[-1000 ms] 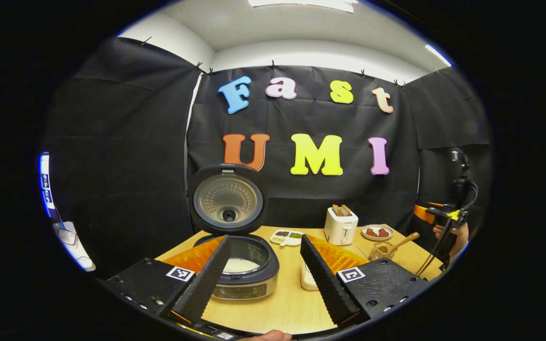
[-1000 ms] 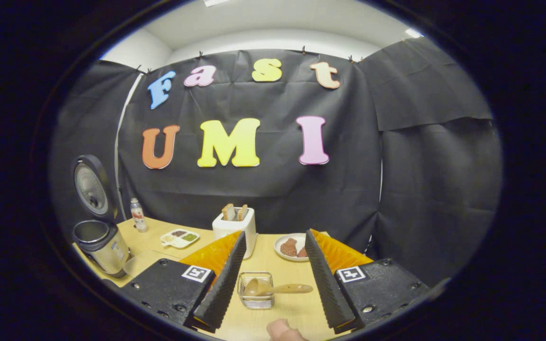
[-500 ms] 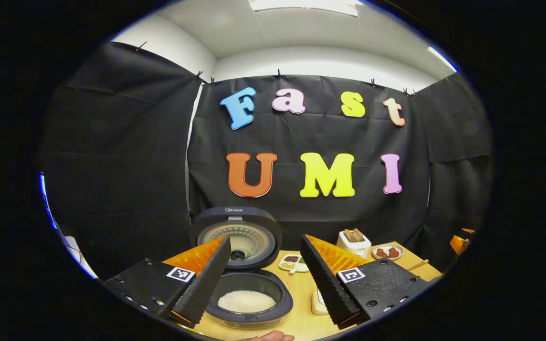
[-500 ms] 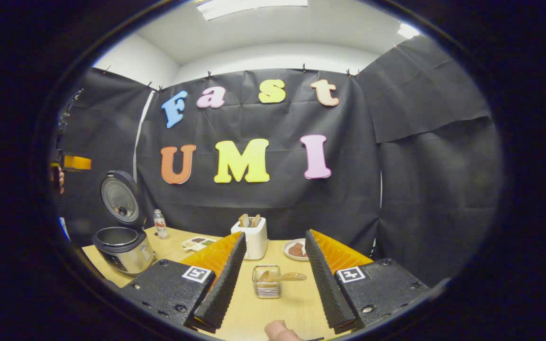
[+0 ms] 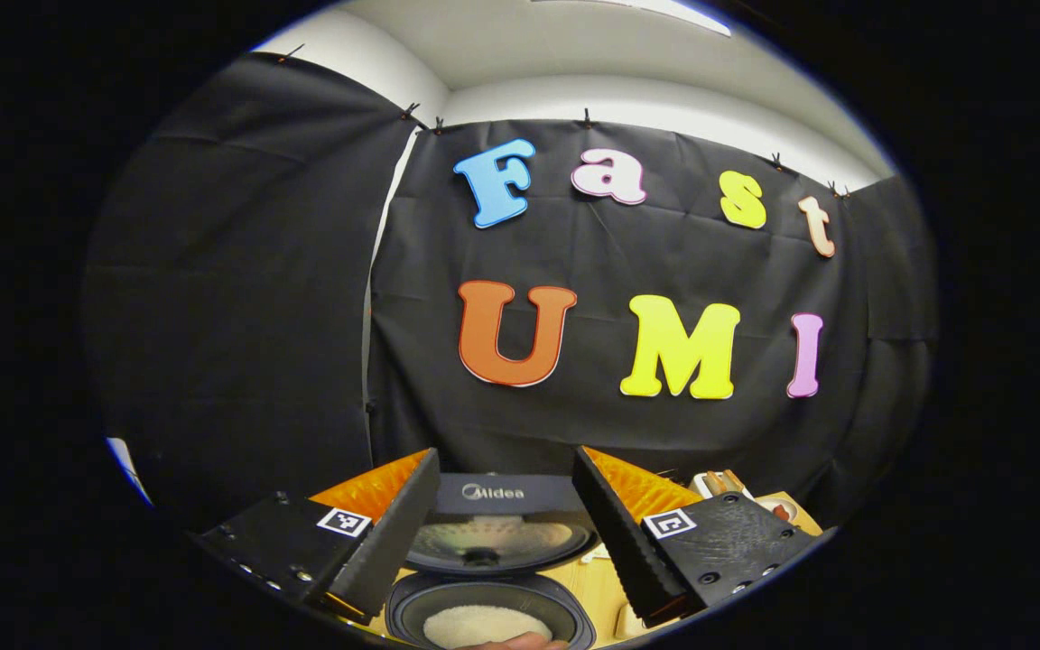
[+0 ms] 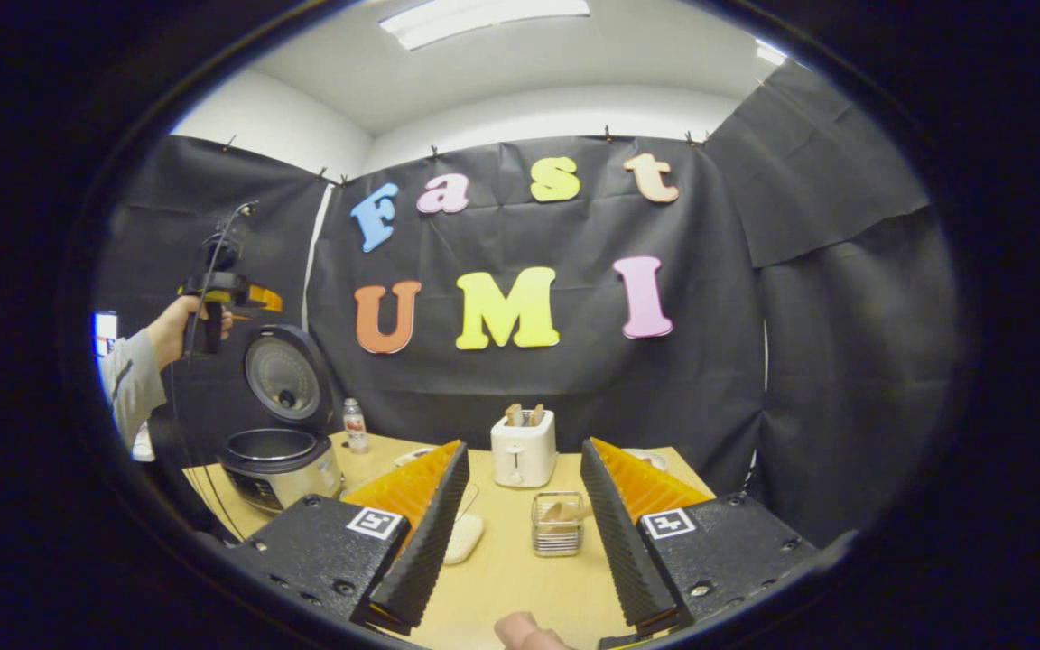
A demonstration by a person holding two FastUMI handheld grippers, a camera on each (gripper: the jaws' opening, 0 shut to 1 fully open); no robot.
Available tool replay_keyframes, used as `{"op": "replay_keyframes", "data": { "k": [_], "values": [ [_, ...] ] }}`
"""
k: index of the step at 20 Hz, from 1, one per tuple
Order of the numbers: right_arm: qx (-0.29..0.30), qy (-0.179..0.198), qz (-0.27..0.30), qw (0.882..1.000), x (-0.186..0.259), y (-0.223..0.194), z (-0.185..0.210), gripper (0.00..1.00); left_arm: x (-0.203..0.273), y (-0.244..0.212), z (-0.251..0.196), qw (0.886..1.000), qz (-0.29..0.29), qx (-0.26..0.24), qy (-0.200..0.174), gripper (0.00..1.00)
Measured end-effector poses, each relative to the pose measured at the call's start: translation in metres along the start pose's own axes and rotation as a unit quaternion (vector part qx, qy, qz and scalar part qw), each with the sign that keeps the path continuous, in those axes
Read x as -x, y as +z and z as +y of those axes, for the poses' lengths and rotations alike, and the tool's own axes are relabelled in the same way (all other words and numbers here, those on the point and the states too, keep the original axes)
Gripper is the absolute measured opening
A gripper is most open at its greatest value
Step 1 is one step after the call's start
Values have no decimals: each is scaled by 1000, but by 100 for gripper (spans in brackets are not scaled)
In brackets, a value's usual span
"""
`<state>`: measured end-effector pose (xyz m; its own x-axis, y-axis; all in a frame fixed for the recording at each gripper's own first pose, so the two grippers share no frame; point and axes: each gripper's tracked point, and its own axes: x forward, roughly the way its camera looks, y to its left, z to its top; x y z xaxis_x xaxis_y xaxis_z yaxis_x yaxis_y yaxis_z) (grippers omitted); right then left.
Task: Close the left gripper, press the button to open the rice cooker; take a wooden spoon from the chopstick holder with the right hand, scoop a spoonful of rice and pour it into the rice cooker, then put the wooden spoon back into the chopstick holder.
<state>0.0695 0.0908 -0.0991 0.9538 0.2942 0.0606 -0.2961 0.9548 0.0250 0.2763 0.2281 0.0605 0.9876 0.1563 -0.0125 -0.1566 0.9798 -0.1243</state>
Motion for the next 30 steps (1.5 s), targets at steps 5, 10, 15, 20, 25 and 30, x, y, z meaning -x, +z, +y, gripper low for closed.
{"op": "replay_keyframes", "data": {
  "k": [5,10,15,20,25,30],
  "values": [
    [-2,6,14,1000,2,-8,7,82,-44,-16,24,999,28,22,32,94],
    [-7,6,20,1000,10,-7,18,82,-46,-36,28,997,58,-16,42,96],
    [-3,3,18,1000,26,-2,28,81,-18,-47,21,996,74,-19,36,97],
    [5,8,18,1000,45,1,48,81,20,-65,14,997,68,-25,23,97],
    [17,18,20,999,64,3,78,82,59,-106,11,996,90,-26,11,99],
    [37,21,9,999,79,10,103,81,97,-148,8,995,95,-36,-2,97]
  ]
}}
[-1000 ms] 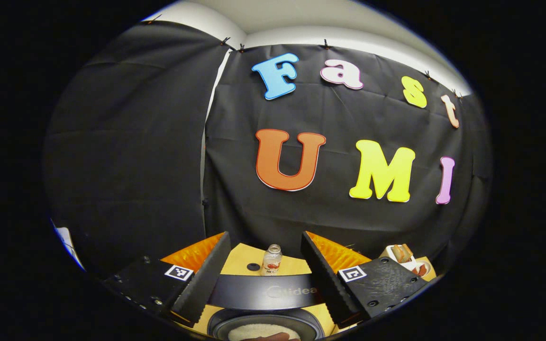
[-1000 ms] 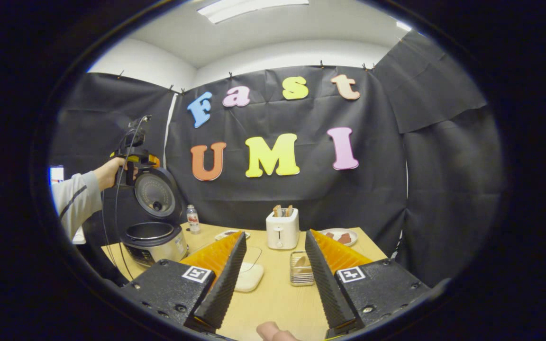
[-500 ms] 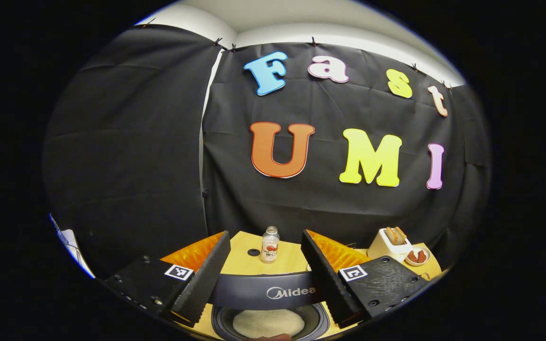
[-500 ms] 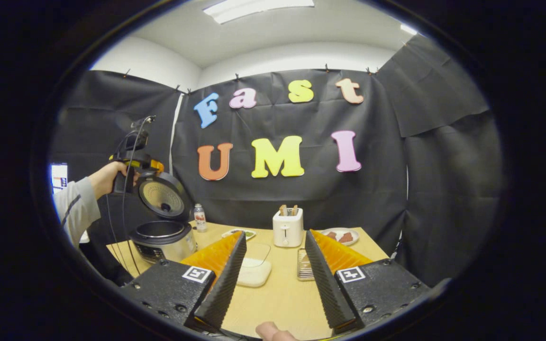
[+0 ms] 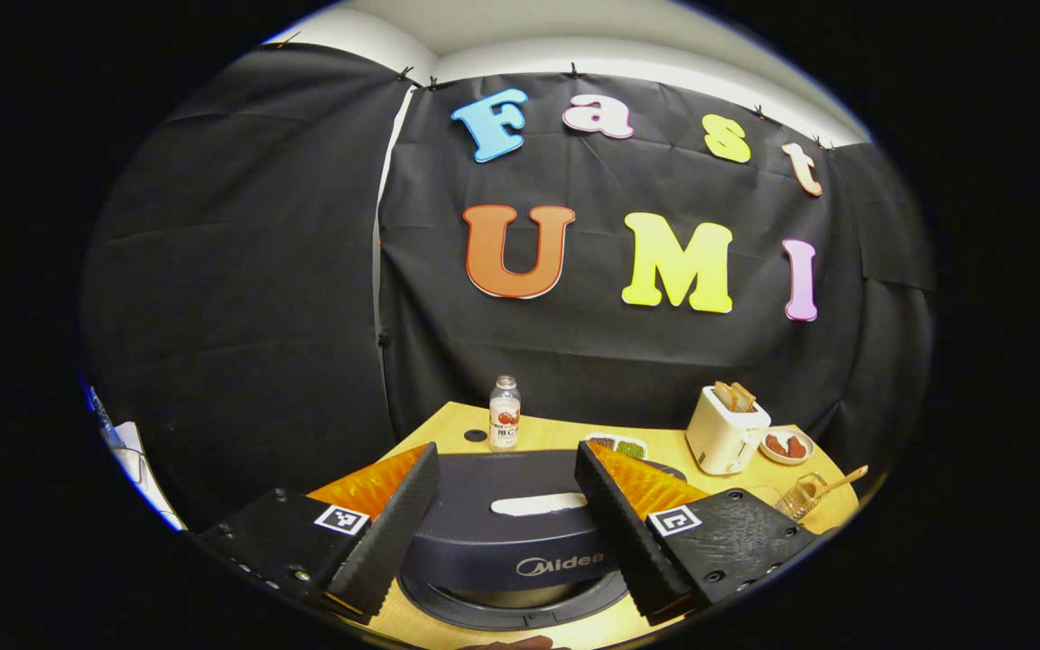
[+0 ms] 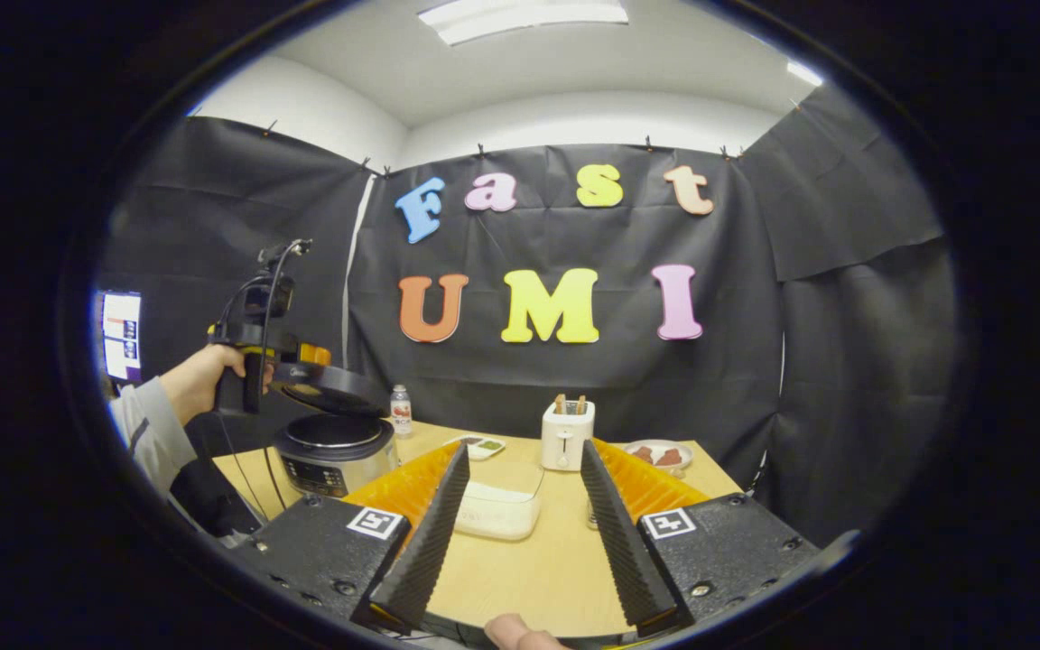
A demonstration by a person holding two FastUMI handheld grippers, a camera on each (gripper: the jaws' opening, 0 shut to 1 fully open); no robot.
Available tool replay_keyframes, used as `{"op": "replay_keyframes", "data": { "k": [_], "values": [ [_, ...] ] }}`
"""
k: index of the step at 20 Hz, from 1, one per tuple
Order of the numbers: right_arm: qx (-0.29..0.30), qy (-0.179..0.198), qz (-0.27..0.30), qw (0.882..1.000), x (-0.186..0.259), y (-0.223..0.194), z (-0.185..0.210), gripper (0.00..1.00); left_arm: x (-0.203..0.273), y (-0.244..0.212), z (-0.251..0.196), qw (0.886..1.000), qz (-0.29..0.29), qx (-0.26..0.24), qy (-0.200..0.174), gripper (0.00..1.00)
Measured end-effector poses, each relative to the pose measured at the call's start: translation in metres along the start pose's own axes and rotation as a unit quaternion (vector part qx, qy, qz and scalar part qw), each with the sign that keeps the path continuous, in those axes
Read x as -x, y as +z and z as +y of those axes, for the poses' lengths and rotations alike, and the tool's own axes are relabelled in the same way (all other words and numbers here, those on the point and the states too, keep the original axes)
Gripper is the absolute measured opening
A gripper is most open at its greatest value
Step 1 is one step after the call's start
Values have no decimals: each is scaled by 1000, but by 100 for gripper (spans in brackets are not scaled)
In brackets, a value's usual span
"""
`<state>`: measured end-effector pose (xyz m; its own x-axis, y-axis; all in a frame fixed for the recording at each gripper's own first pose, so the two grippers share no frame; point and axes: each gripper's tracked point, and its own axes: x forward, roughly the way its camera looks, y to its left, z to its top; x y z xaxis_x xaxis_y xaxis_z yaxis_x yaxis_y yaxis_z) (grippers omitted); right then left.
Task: Close the left gripper, press the button to open the rice cooker; take a wooden spoon from the chopstick holder with the right hand, scoop a spoonful of rice and pour it into the rice cooker, then put the wooden spoon back into the chopstick holder.
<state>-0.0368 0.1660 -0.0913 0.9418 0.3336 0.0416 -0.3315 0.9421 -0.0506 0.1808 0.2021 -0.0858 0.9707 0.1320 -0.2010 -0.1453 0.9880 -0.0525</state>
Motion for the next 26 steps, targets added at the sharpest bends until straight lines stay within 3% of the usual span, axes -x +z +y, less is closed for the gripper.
{"op": "replay_keyframes", "data": {
  "k": [5,13,15,16,26],
  "values": [
    [-10,-15,-9,1000,13,14,9,81,13,-48,-4,1000,14,4,-5,96],
    [4,-3,-17,1000,16,22,30,82,15,-93,-2,999,3,-19,28,96],
    [-1,-1,-12,1000,13,20,30,81,15,-91,-1,999,-20,-17,34,93],
    [-3,-4,-12,1000,11,20,29,82,15,-89,-1,999,-34,-8,35,98],
    [-4,-27,-10,1000,13,21,11,82,13,-91,1,996,-75,-19,43,98]
  ]
}}
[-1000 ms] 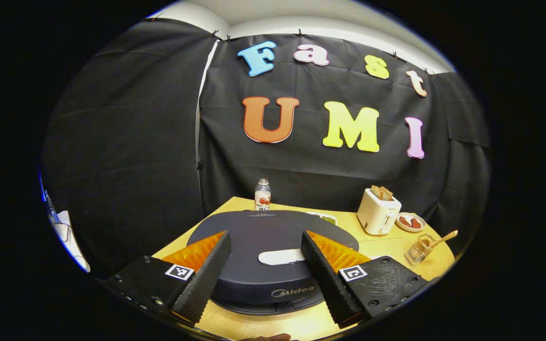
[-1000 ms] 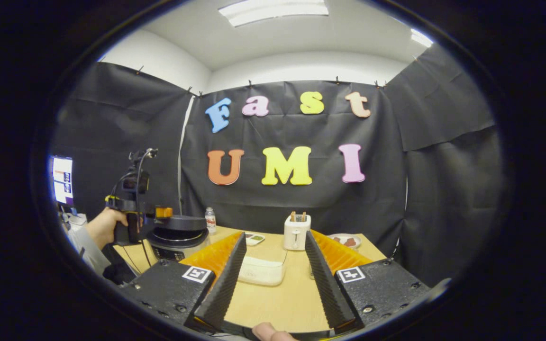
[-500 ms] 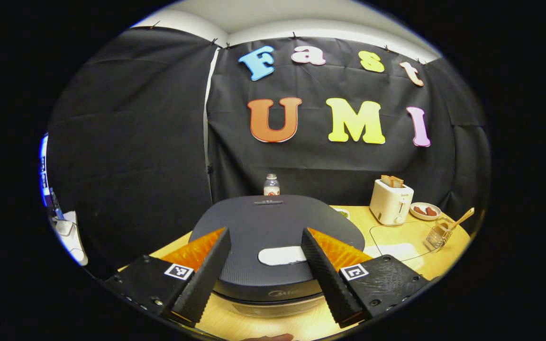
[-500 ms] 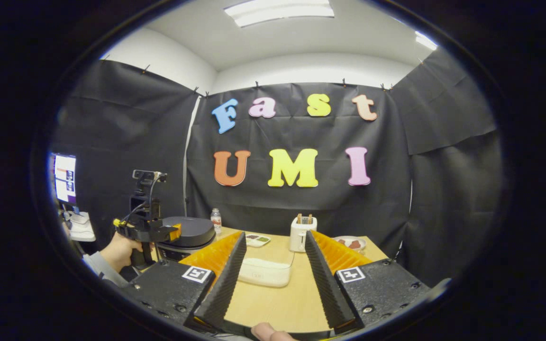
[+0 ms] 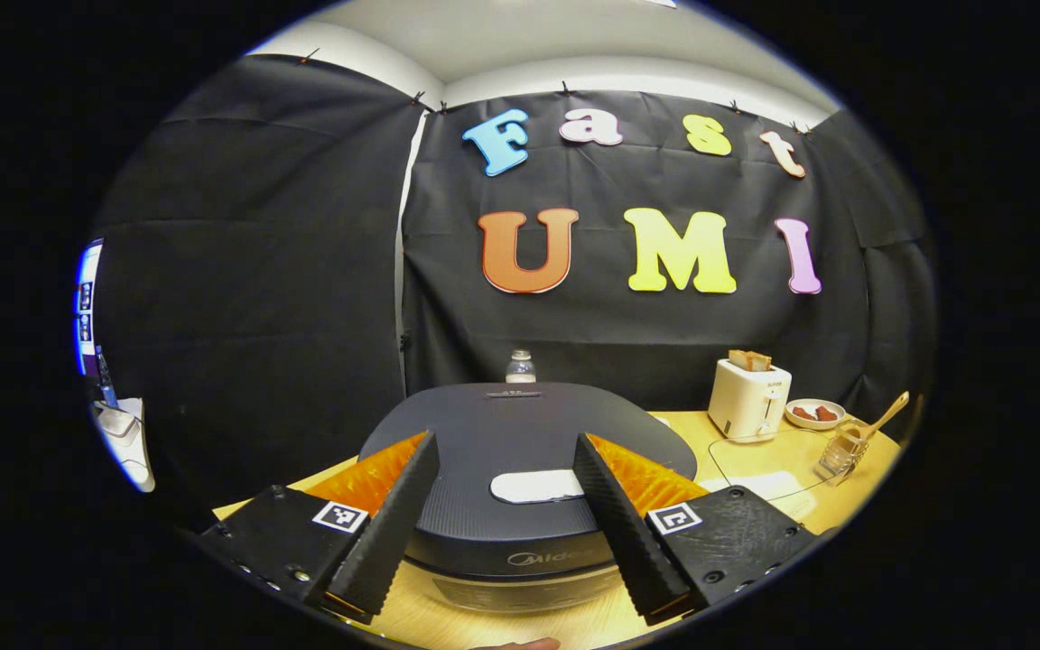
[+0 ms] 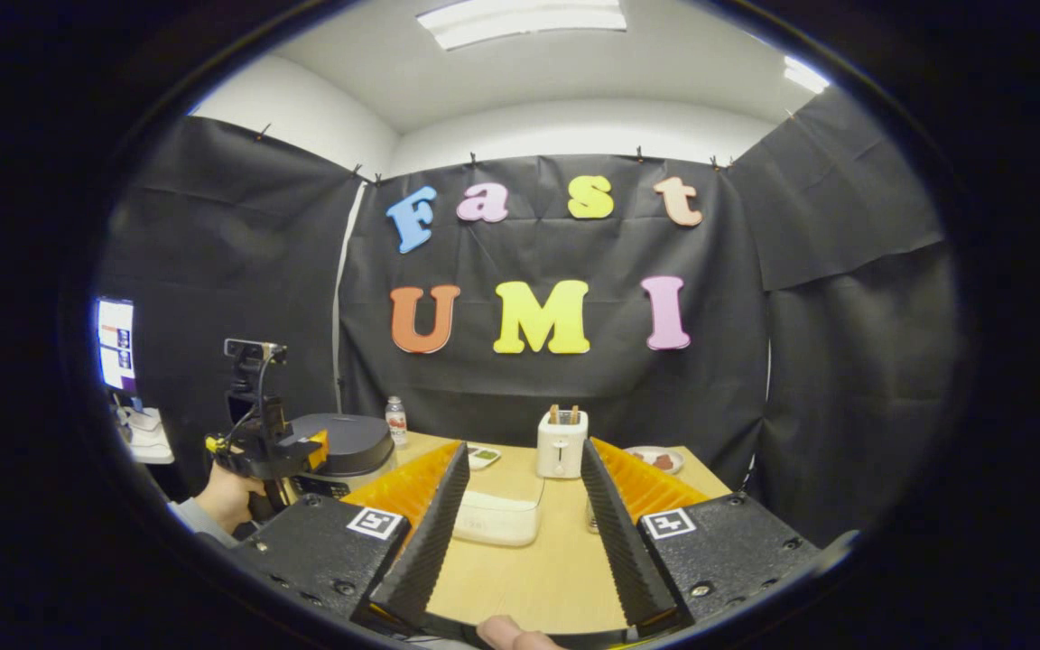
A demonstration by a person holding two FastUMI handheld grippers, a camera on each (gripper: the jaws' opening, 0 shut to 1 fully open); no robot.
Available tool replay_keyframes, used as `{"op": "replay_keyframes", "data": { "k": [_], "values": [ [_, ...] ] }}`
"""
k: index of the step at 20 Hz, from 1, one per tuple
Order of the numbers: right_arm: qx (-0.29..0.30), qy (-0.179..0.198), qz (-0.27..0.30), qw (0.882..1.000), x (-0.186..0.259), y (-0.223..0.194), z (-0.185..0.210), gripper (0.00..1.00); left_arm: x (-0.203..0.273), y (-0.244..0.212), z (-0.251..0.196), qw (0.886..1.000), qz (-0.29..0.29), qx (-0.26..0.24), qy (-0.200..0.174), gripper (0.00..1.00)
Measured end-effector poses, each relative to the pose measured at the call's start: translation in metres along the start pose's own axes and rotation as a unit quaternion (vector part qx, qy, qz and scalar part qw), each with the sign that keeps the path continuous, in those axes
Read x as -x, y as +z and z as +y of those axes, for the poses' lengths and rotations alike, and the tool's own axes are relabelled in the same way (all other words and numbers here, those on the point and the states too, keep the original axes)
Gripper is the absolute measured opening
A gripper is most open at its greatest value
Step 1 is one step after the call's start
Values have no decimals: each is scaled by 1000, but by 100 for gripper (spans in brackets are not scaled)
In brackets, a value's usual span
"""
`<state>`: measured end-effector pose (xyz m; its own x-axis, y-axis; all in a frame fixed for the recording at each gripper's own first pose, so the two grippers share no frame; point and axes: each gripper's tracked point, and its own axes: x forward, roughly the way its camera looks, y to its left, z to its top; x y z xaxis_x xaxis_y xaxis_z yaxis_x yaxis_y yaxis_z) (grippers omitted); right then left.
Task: Close the left gripper, press the button to open the rice cooker; take a wooden spoon from the chopstick holder with the right hand, scoop a spoonful of rice and pour it into the rice cooker, then put the wooden spoon back into the chopstick holder.
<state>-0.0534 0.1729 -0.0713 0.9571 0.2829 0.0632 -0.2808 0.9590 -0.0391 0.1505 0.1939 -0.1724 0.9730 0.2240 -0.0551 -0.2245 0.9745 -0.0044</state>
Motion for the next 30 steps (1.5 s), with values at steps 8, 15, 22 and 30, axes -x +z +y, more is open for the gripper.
{"op": "replay_keyframes", "data": {
  "k": [8,15,22,30],
  "values": [
    [-3,-16,-7,1000,-5,15,-14,82,18,26,-8,999,39,12,-10,95],
    [1,-31,-2,1000,-13,26,-27,82,82,96,-39,999,30,13,-40,94],
    [-11,-57,4,998,-13,39,-53,82,160,135,-77,997,7,-4,-82,94],
    [-14,-57,31,998,-1,20,-64,81,226,118,-107,991,0,4,-132,95]
  ]
}}
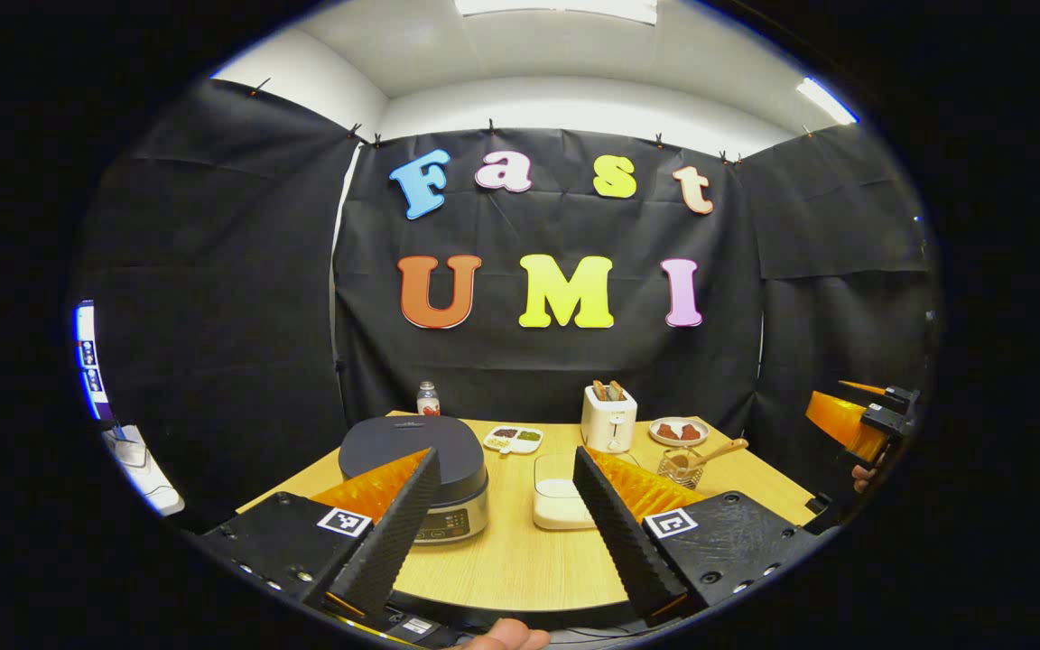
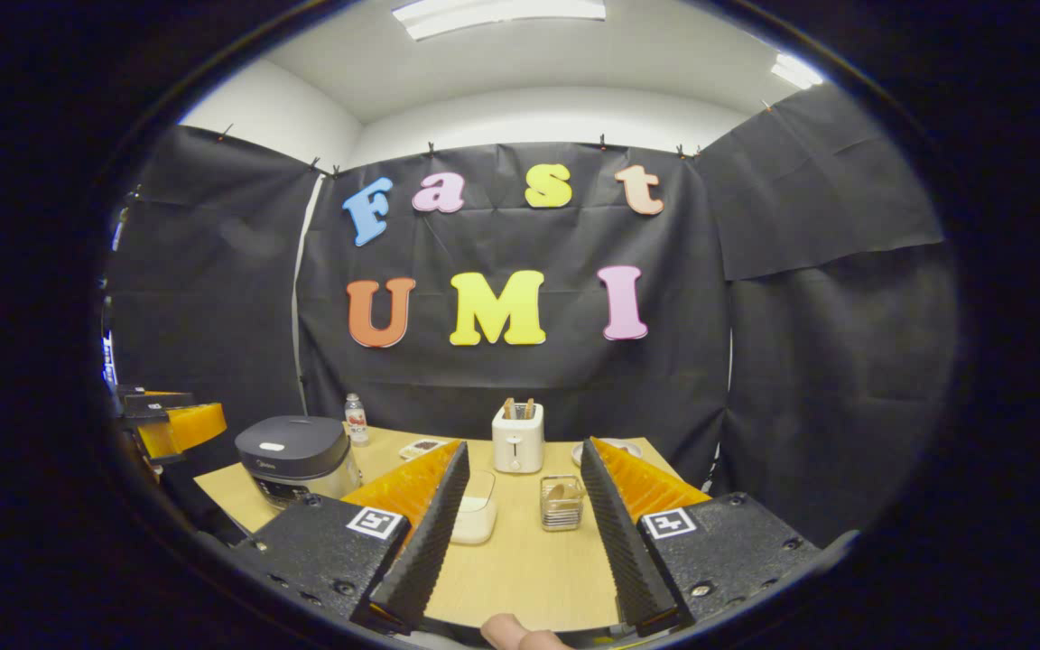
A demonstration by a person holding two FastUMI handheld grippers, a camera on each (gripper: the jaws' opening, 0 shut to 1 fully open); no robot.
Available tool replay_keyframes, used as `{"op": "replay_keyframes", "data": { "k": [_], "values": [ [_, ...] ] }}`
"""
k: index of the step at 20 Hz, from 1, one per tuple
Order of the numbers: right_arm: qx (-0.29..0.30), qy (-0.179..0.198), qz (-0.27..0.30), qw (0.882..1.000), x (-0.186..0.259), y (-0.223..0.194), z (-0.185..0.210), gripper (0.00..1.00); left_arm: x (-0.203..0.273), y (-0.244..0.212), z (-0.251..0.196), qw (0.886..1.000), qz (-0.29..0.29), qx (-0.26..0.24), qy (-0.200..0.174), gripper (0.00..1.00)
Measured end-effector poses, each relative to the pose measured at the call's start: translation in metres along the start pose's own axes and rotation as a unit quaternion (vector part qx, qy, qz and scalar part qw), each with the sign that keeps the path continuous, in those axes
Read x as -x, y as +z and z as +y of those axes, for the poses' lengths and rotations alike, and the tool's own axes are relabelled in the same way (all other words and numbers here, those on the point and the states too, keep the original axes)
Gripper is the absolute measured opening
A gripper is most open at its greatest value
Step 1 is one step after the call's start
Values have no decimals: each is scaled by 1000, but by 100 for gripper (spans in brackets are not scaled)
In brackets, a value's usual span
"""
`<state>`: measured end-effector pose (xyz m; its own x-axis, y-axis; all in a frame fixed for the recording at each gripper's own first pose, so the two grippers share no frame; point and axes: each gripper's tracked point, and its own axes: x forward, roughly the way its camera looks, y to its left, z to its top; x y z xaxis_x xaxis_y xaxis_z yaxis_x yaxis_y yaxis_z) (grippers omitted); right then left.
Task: Close the left gripper, press the button to open the rice cooker; take a wooden spoon from the chopstick holder with the right hand, scoop a spoonful of rice and pour it into the rice cooker, then put the wooden spoon back into the chopstick holder.
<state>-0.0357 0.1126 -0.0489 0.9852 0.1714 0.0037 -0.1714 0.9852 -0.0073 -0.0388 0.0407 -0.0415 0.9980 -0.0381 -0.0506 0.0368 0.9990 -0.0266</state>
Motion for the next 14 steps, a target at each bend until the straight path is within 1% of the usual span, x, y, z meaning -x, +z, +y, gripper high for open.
{"op": "replay_keyframes", "data": {
  "k": [4,8,10,11,14],
  "values": [
    [6,0,1,1000,4,-4,-2,82,19,5,4,999,-27,3,19,95],
    [11,2,0,1000,7,-5,-3,81,38,-6,-7,1000,-27,6,5,94],
    [15,5,-1,1000,9,-6,-1,82,42,-6,-8,999,-32,5,2,94],
    [17,6,-1,1000,11,-7,-1,81,43,-4,-9,999,-34,1,1,94],
    [18,9,-3,1000,15,-6,2,83,37,1,-9,999,-39,-3,-1,94]
  ]
}}
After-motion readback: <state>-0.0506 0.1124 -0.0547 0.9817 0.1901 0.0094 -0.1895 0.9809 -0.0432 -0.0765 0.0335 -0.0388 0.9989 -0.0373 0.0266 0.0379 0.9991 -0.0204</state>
